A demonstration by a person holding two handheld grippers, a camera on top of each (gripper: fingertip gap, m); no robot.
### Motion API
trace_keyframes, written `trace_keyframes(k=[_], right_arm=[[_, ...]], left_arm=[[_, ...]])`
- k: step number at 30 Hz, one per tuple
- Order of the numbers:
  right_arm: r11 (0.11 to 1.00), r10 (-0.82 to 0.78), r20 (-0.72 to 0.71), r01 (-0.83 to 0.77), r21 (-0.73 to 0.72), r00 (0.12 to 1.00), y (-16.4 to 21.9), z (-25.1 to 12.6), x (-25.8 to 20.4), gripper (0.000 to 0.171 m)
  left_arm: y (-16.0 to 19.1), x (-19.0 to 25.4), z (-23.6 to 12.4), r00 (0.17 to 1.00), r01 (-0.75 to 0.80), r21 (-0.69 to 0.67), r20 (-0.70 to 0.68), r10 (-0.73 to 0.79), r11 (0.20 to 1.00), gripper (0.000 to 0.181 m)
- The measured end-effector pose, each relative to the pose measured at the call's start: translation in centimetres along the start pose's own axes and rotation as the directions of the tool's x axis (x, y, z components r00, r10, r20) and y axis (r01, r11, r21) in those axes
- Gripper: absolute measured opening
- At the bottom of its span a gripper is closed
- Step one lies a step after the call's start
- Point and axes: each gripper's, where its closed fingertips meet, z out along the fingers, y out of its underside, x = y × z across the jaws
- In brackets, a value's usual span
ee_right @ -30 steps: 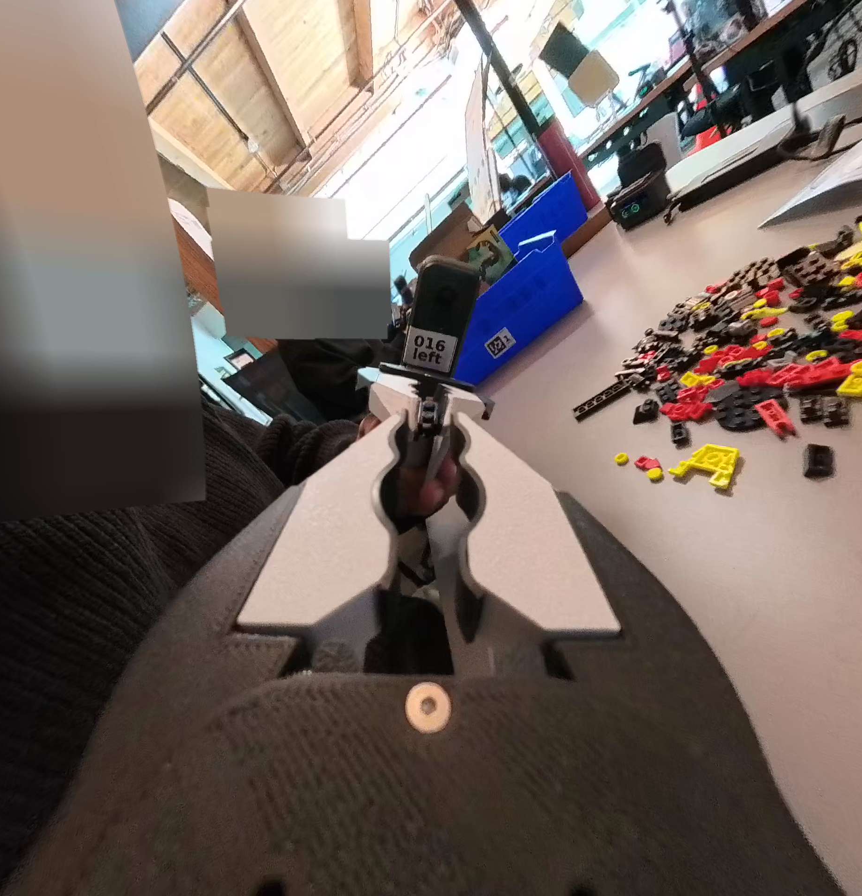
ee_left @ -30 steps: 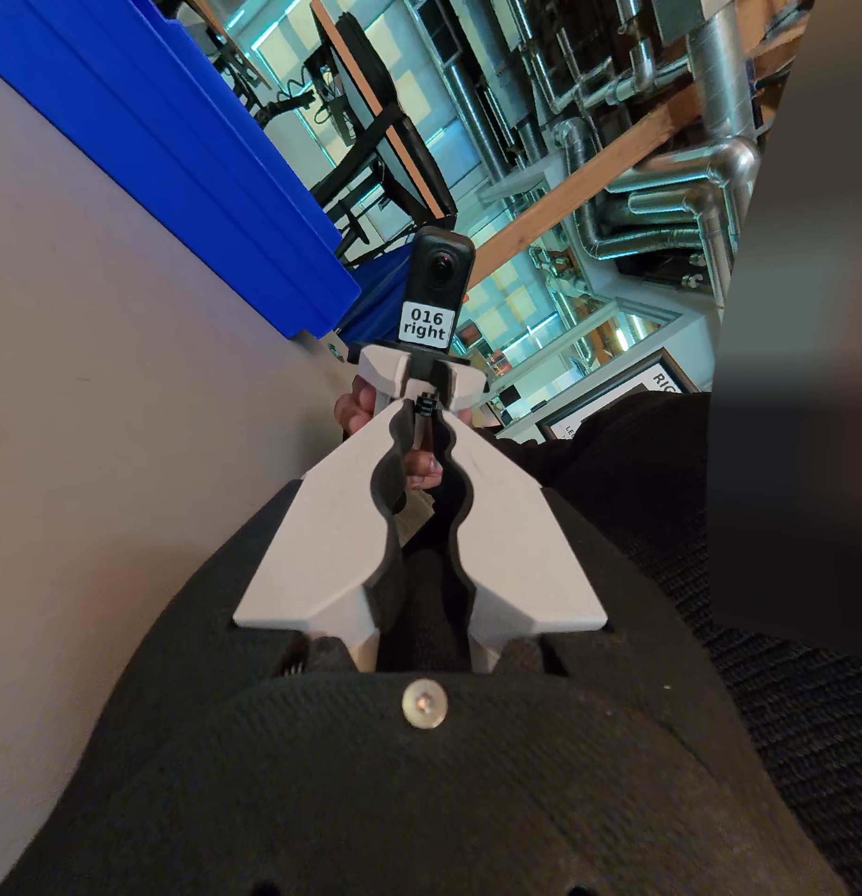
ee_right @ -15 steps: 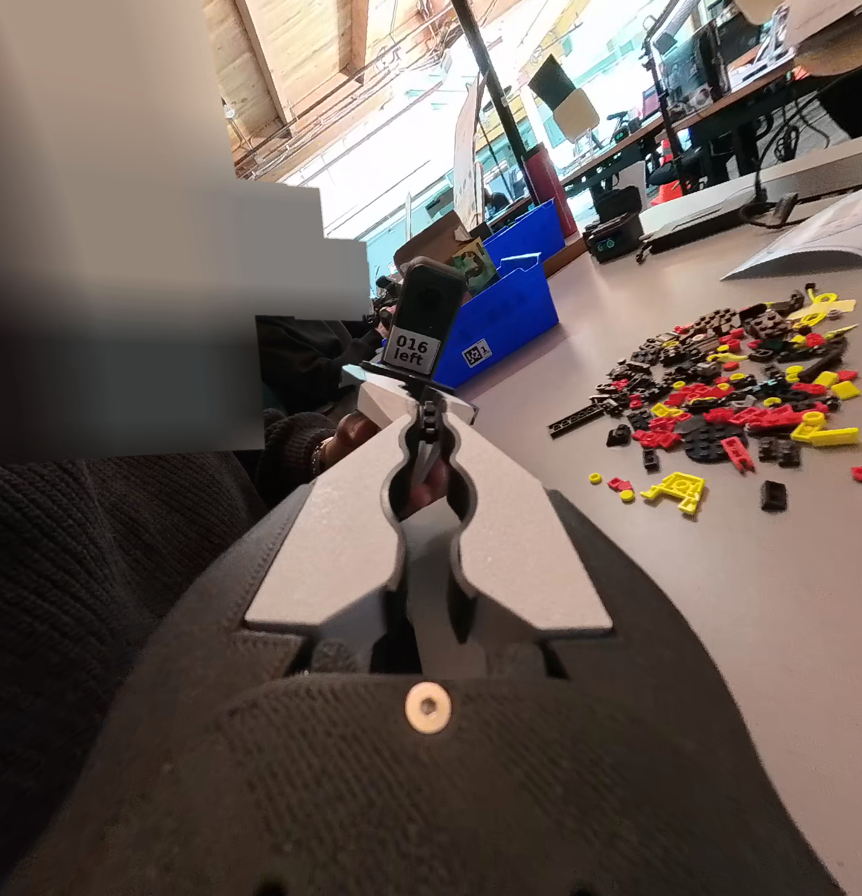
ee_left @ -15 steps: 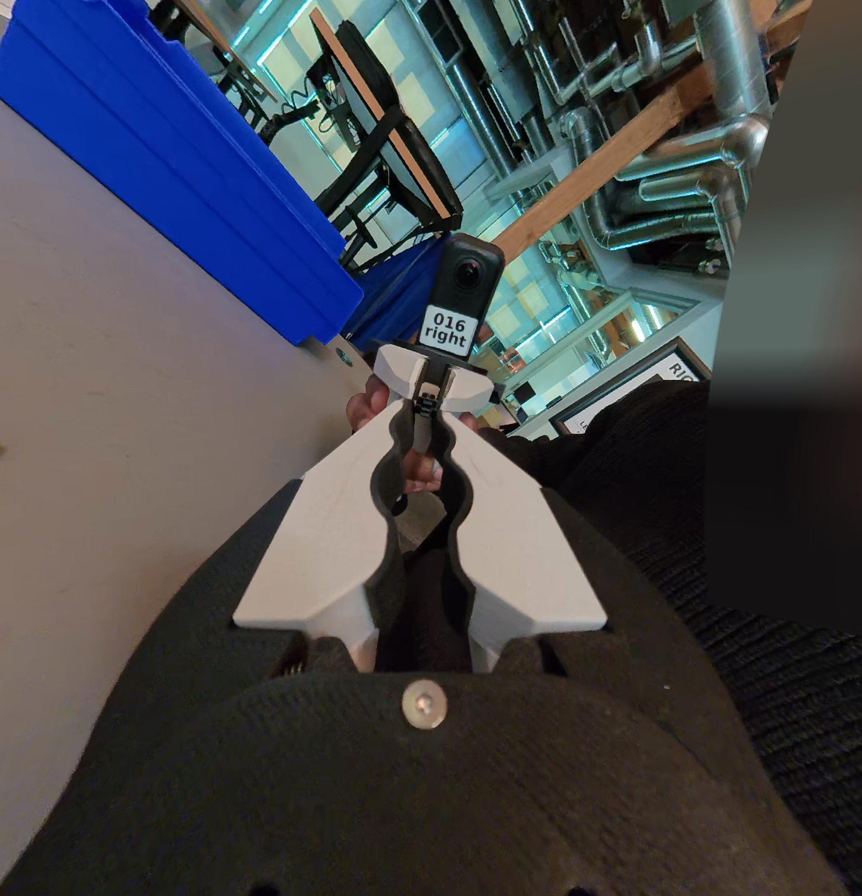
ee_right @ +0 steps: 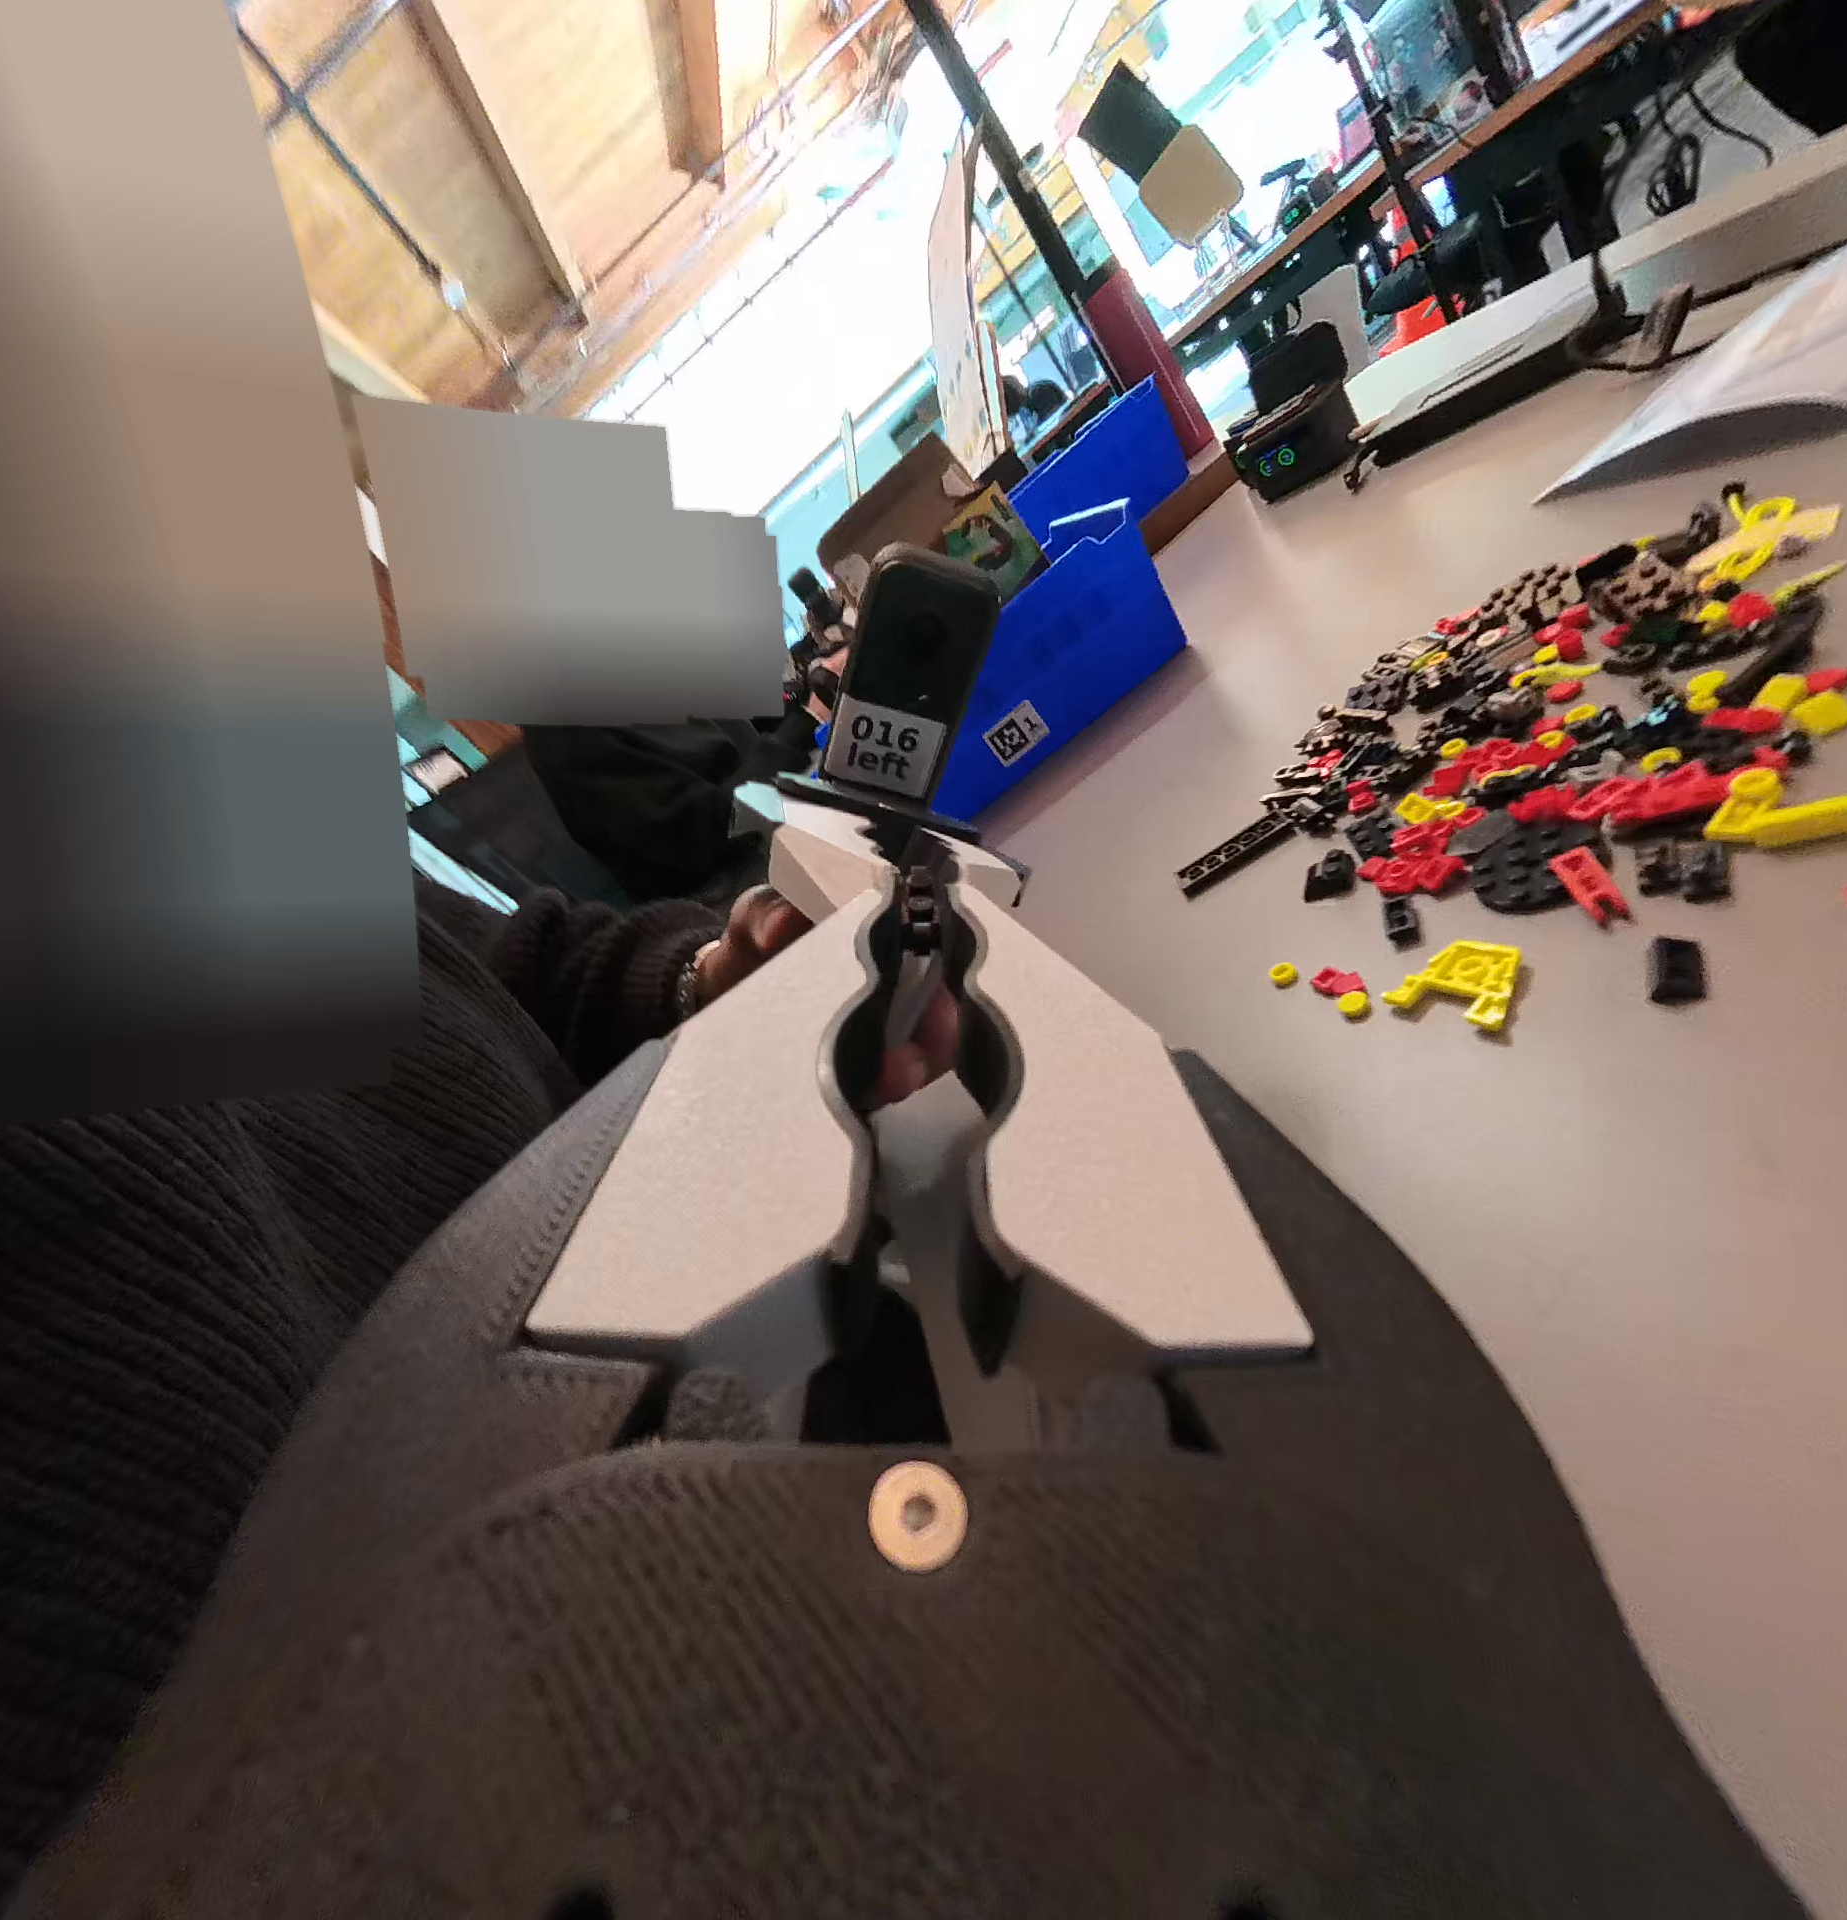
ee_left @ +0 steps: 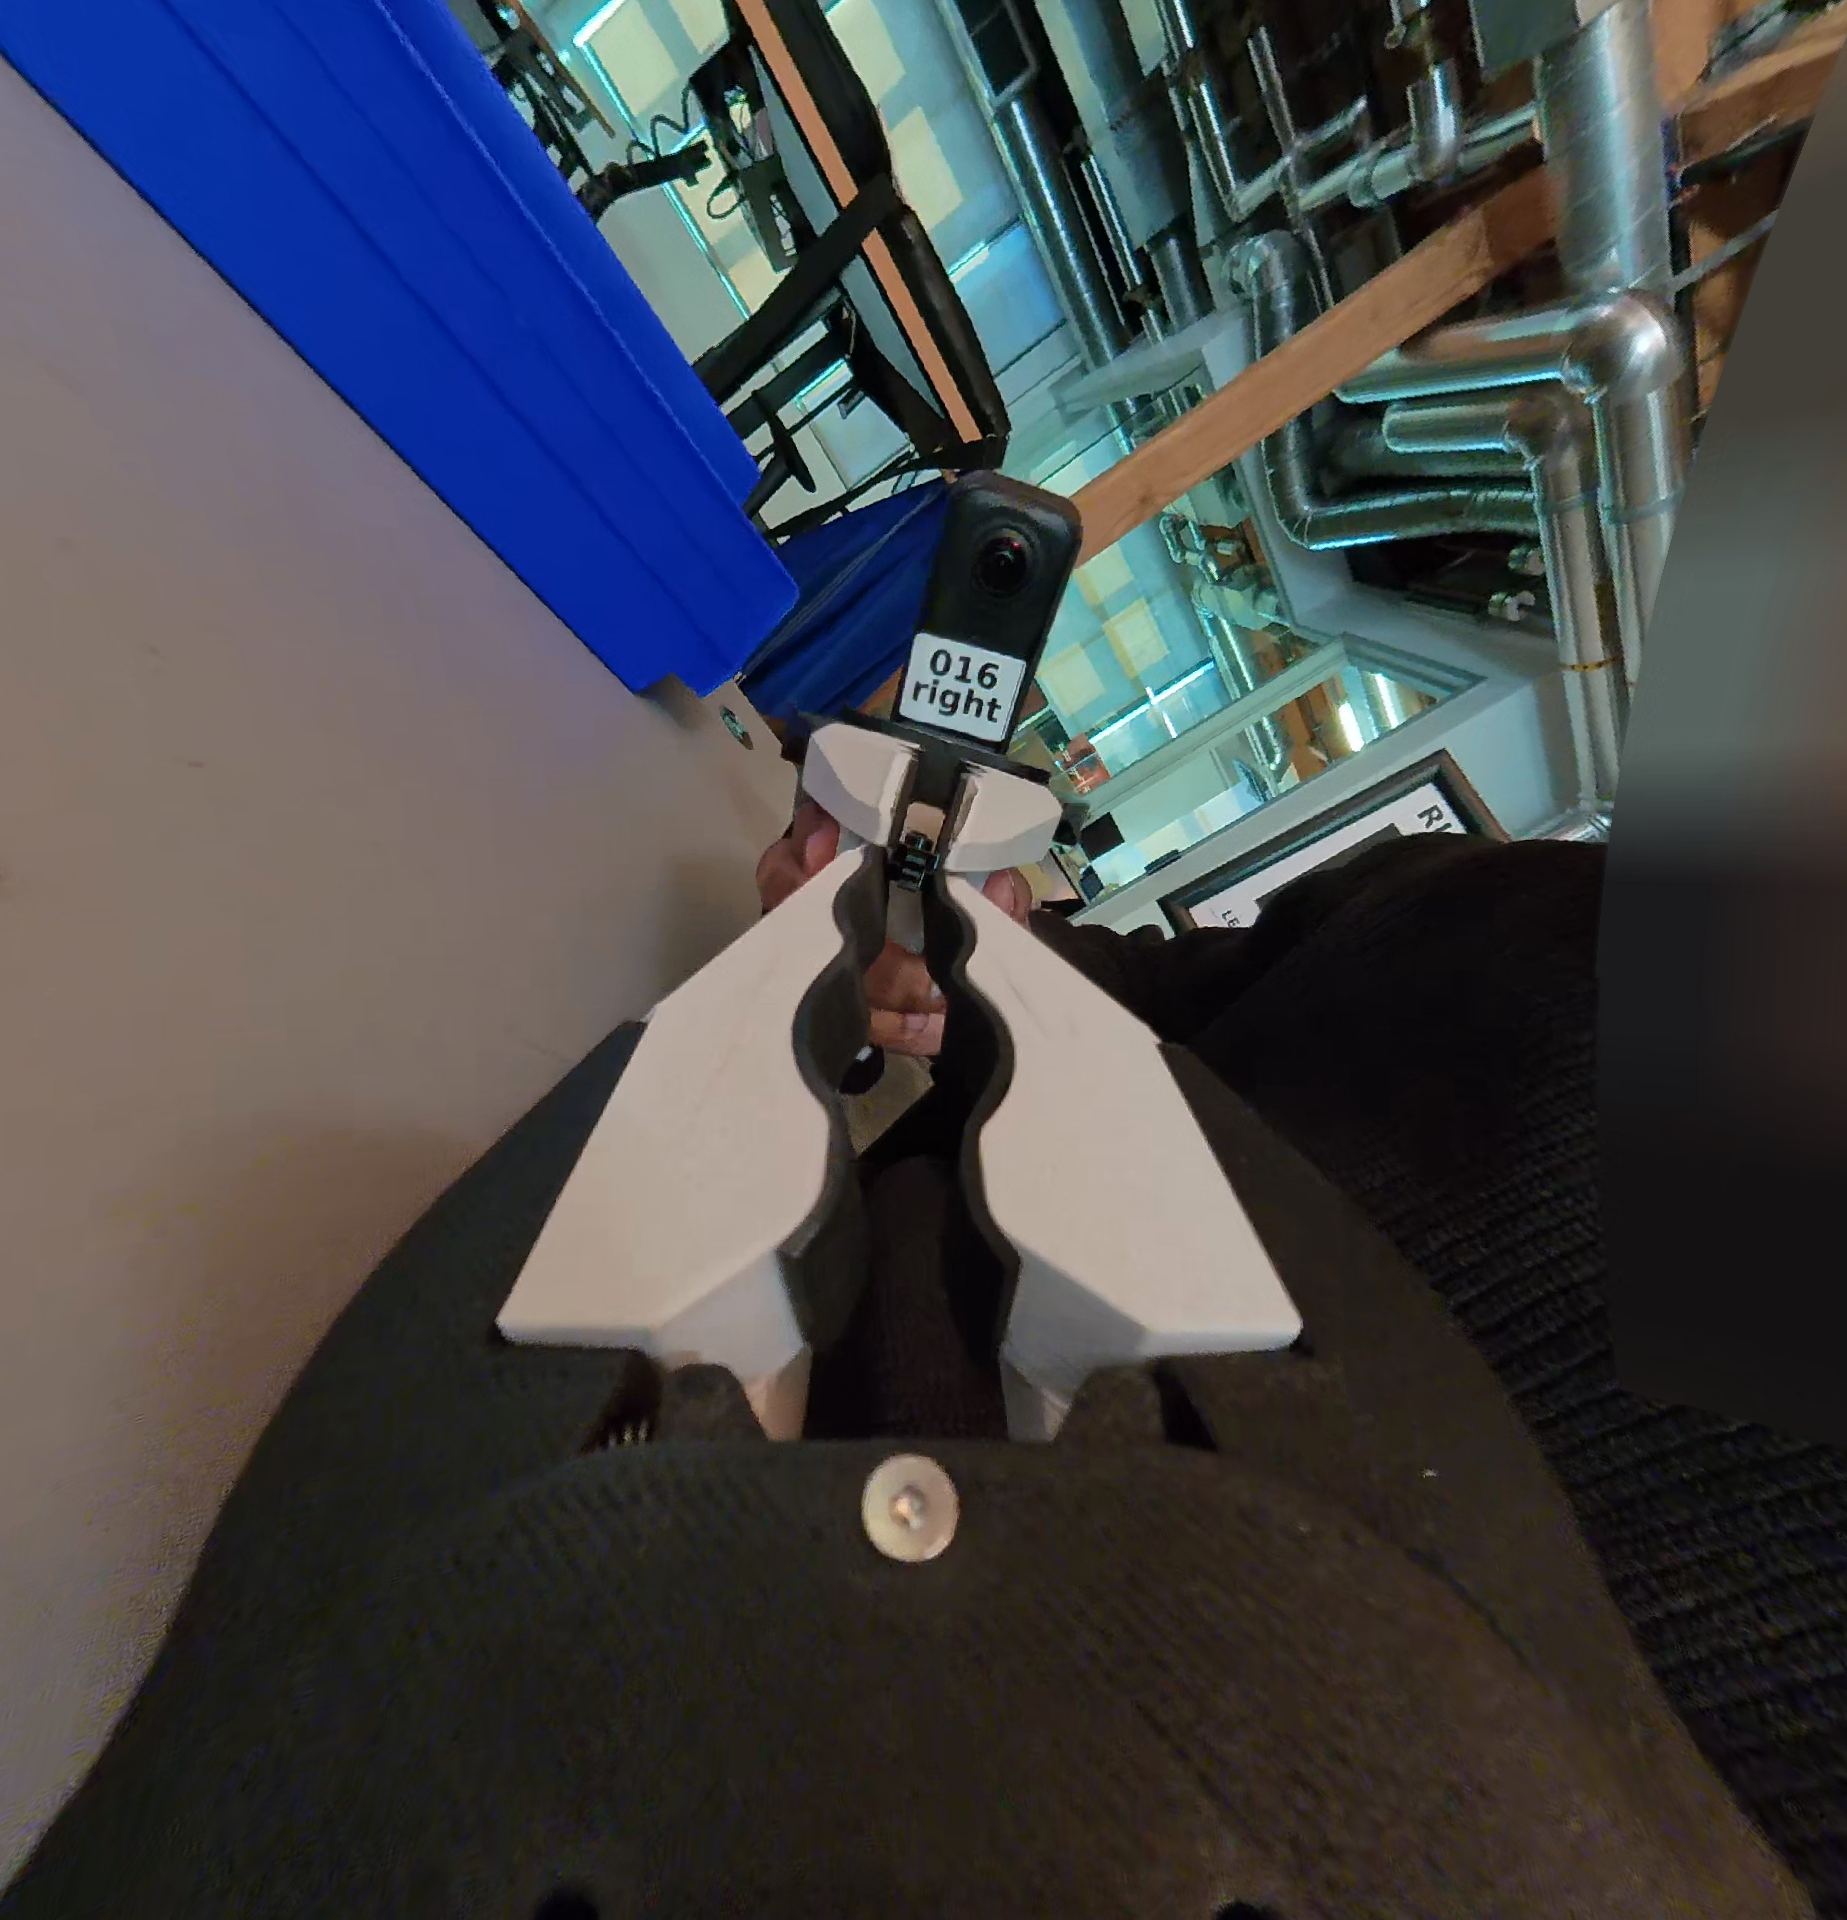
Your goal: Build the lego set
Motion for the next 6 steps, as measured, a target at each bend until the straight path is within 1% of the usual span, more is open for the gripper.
trace_keyframes(k=[6], right_arm=[[0.999, 0.043, 0.003, -0.043, 0.027, 0.999, -0.19, -0.05, 0.38, 0.004]], left_arm=[[0.01, -0.14, 0.07, 0.999, 0.043, 0.003, -0.010, -0.043, 0.999, 0.007]])
